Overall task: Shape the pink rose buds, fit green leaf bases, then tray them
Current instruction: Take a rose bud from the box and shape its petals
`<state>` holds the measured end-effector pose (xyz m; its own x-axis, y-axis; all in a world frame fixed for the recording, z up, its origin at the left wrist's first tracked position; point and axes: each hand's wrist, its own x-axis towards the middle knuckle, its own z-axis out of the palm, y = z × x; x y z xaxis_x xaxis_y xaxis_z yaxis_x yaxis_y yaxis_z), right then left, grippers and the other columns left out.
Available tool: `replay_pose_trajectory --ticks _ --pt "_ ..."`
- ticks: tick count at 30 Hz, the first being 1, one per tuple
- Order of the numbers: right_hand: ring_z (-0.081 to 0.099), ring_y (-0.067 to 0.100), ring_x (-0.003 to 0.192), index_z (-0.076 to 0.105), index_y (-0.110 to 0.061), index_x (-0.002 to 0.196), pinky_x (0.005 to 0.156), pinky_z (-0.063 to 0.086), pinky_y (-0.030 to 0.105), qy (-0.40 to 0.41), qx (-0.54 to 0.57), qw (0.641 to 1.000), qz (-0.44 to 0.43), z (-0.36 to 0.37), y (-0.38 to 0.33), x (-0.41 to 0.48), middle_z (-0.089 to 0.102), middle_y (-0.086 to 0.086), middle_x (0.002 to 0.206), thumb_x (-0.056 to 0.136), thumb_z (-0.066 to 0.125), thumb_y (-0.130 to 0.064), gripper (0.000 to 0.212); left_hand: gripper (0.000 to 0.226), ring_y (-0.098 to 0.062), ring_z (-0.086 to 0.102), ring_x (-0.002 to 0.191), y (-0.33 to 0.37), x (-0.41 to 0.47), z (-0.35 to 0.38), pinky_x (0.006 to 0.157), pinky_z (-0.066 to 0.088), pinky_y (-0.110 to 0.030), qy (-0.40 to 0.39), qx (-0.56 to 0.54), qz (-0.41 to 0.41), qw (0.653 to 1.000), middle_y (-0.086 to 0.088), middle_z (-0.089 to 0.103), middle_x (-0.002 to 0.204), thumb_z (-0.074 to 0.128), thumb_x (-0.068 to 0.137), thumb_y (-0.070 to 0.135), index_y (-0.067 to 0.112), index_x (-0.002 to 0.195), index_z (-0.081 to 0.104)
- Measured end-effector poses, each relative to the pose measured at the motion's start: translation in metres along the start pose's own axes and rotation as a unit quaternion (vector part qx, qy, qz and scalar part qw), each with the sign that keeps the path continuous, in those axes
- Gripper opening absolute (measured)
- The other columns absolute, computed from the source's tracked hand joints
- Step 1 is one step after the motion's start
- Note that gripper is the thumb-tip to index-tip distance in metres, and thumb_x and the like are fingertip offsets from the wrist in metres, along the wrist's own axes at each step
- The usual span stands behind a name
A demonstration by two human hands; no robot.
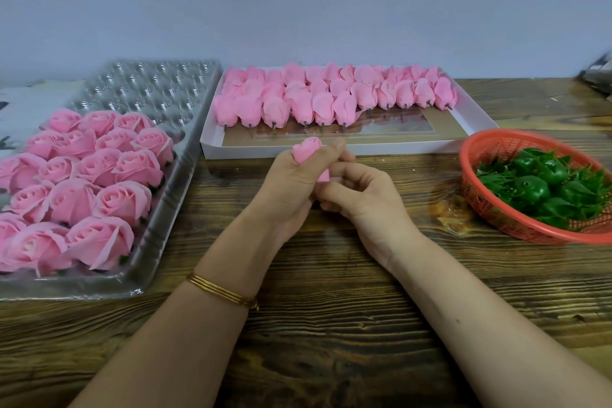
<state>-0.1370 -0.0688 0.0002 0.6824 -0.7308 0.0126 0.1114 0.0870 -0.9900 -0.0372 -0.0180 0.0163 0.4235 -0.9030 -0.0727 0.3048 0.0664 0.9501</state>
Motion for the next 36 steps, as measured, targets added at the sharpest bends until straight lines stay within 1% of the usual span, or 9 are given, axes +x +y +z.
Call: replay_pose_trajectory --ticks 5,9,12,18,20,22,25,30,36 --pt "0.055 0.006 0.064 0.067 0.0 0.087 0.066 0.05 0.017 0.029 -0.064 0.996 -0.055 0.002 0.002 0.001 0.063 -0.003 0.071 0.074 0.078 0.007 0.018 0.019 -0.019 0.06 0.068 -0.005 0.003 0.001 0.067 0.055 -0.026 0.037 -0.036 0.004 0.999 -0.009 0.063 0.072 0.062 0.094 0.019 0.007 0.08 0.066" --pt "0.051 0.002 0.059 0.068 0.005 0.08 0.062 0.046 0.016 0.042 -0.087 0.992 -0.083 0.002 0.0 -0.001 0.061 -0.007 0.067 0.074 0.076 0.008 0.011 0.017 -0.017 0.064 0.071 -0.007 0.004 0.002 0.072 0.057 -0.026 0.026 -0.035 0.001 0.999 -0.008 0.065 0.073 0.063 0.093 0.018 0.006 0.082 0.066" --pt "0.046 0.004 0.058 0.066 -0.005 0.071 0.063 0.042 0.016 0.03 -0.079 0.994 -0.071 0.001 -0.001 -0.001 0.052 -0.014 0.057 0.077 0.074 0.007 0.016 0.018 -0.017 0.063 0.072 -0.007 0.004 0.0 0.073 0.056 -0.027 0.002 -0.028 0.002 1.0 -0.007 0.064 0.074 0.065 0.087 0.022 0.005 0.083 0.067" --pt "0.053 0.015 0.069 0.068 -0.005 0.079 0.069 0.045 0.025 -0.004 0.02 0.999 0.025 -0.002 -0.004 0.001 0.059 0.005 0.068 0.081 0.065 0.009 0.014 0.022 -0.028 0.055 0.075 -0.005 0.001 0.0 0.068 0.044 -0.035 0.023 -0.001 0.018 1.0 -0.017 0.057 0.078 0.067 0.087 0.022 0.0 0.085 0.064" --pt "0.056 0.014 0.069 0.066 -0.004 0.081 0.065 0.047 0.023 0.012 0.068 0.996 0.054 -0.005 -0.005 0.004 0.062 0.005 0.069 0.076 0.062 0.0 0.007 0.023 -0.023 0.052 0.073 -0.01 0.002 0.001 0.064 0.045 -0.031 0.064 0.06 0.071 0.994 -0.015 0.055 0.077 0.065 0.092 0.014 -0.006 0.084 0.062" --pt "0.056 0.012 0.065 0.064 -0.002 0.089 0.061 0.049 0.023 0.055 0.104 0.991 0.069 -0.006 -0.005 0.007 0.061 0.004 0.069 0.066 0.061 -0.016 0.027 0.024 -0.012 0.054 0.068 -0.014 0.003 0.0 0.061 0.045 -0.021 0.093 0.141 0.119 0.979 -0.01 0.058 0.074 0.067 0.091 0.012 -0.009 0.081 0.062" --pt "0.056 0.014 0.068 0.065 -0.01 0.09 0.058 0.048 0.025 0.1 0.089 0.99 0.054 -0.007 -0.006 0.006 0.06 0.007 0.077 0.065 0.068 -0.029 0.032 0.023 -0.002 0.048 0.061 -0.016 0.003 -0.001 0.06 0.041 -0.016 0.106 0.237 0.157 0.953 0.001 0.054 0.07 0.072 0.088 0.014 0.01 0.071 0.057" --pt "0.061 0.021 0.074 0.067 -0.014 0.081 0.062 0.048 0.033 0.104 0.077 0.991 0.039 -0.007 -0.006 0.005 0.067 0.012 0.08 0.067 0.075 -0.032 0.024 0.027 -0.031 0.065 0.078 -0.021 0.003 -0.003 0.073 0.053 -0.05 0.046 0.3 0.164 0.939 -0.013 0.071 0.08 0.068 0.09 0.029 0.003 0.085 0.07" --pt "0.065 0.035 0.093 0.066 0.004 0.102 0.089 0.052 0.051 0.107 0.077 0.99 0.04 -0.005 -0.004 0.003 0.066 0.032 0.107 0.065 0.08 -0.028 0.051 0.009 -0.022 0.068 0.082 -0.02 0.003 -0.001 0.077 0.055 -0.048 0.06 0.322 0.155 0.932 -0.002 0.073 0.081 0.072 0.088 0.019 0.01 0.089 0.074"
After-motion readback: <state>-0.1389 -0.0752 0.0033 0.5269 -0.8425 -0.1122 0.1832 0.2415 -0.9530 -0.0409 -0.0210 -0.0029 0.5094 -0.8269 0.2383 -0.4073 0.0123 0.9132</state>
